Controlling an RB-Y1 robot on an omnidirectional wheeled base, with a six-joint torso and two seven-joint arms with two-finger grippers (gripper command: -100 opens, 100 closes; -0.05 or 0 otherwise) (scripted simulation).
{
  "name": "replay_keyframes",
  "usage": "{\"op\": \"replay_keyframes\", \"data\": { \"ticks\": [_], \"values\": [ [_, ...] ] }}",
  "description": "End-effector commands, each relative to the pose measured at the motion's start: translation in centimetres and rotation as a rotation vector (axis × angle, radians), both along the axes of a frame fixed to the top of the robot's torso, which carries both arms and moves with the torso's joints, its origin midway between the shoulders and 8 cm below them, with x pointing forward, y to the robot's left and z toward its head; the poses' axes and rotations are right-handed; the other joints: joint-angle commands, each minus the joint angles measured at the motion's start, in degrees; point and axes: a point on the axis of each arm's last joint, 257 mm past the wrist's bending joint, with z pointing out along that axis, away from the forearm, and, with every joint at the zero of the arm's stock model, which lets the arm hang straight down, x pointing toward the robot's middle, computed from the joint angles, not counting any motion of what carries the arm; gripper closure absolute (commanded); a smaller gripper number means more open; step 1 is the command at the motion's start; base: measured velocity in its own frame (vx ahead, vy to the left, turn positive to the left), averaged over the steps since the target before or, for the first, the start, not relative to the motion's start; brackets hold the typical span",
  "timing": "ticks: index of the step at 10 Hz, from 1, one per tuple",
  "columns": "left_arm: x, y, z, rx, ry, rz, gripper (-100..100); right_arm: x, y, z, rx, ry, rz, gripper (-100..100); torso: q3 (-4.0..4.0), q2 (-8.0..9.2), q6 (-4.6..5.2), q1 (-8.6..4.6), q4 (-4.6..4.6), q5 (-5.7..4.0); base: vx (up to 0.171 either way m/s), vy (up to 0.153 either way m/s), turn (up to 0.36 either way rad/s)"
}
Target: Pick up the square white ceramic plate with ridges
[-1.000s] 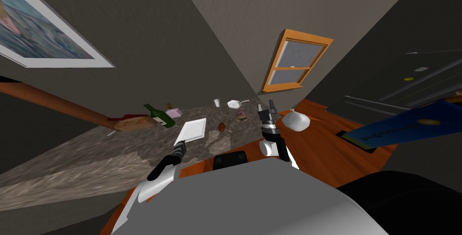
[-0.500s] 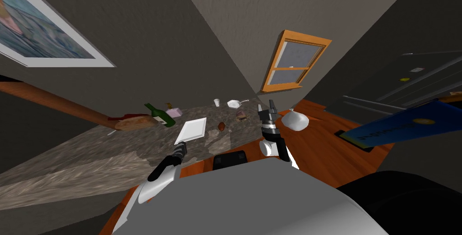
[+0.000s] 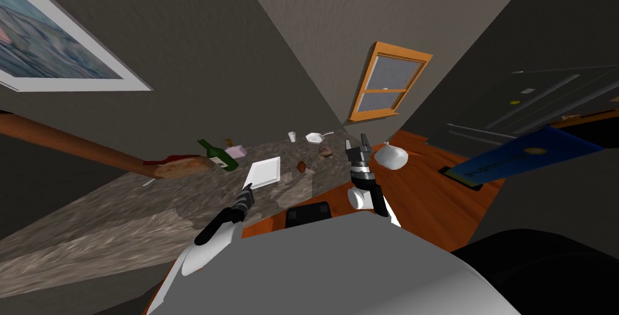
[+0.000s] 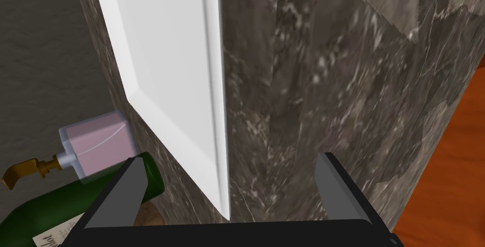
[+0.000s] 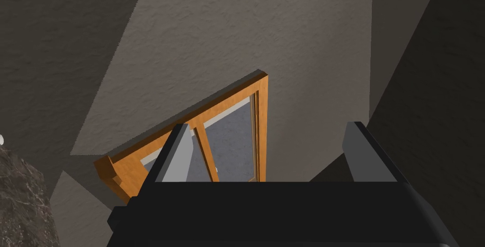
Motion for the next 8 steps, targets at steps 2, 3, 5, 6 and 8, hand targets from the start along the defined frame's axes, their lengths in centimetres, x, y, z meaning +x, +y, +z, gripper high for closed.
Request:
{"op": "replay_keyframes", "data": {
  "ticks": [2, 3, 5, 6, 8],
  "values": [
    [0.3, -0.8, 0.3, -0.016, -0.005, -0.012, -100, 0.0, 0.0, 0.0, 0.0, 0.0, 0.0, 0, 0.0, 0.0, 0.01, -0.01, 0.0, -0.01, -0.038, 0.093, -0.066],
    [0.3, -0.9, 0.3, -0.018, -0.004, -0.014, 0, 0.0, 0.0, 0.0, 0.0, 0.0, 0.0, 0, -0.05, -0.09, -0.01, -0.22, -0.02, -0.04, -0.005, 0.012, 0.002],
    [1.6, 0.1, -0.3, -0.018, -0.003, 0.007, -100, 0.0, 0.0, 0.0, 0.0, 0.0, 0.0, 0, -0.07, -0.11, 0.02, -0.44, -0.03, -0.1, -0.052, 0.001, -0.102],
    [2.0, 0.5, -0.5, -0.018, -0.003, 0.014, -100, 0.0, 0.0, 0.0, 0.0, 0.0, 0.0, 0, -0.01, -0.01, 0.0, -0.49, -0.01, -0.1, -0.072, -0.006, -0.05],
    [2.8, 1.2, -0.8, -0.02, -0.002, 0.028, -100, 0.0, 0.0, 0.0, 0.0, 0.0, 0.0, 0, 0.0, -0.01, 0.0, -0.52, 0.0, -0.11, -0.052, -0.008, -0.062]
  ]
}}
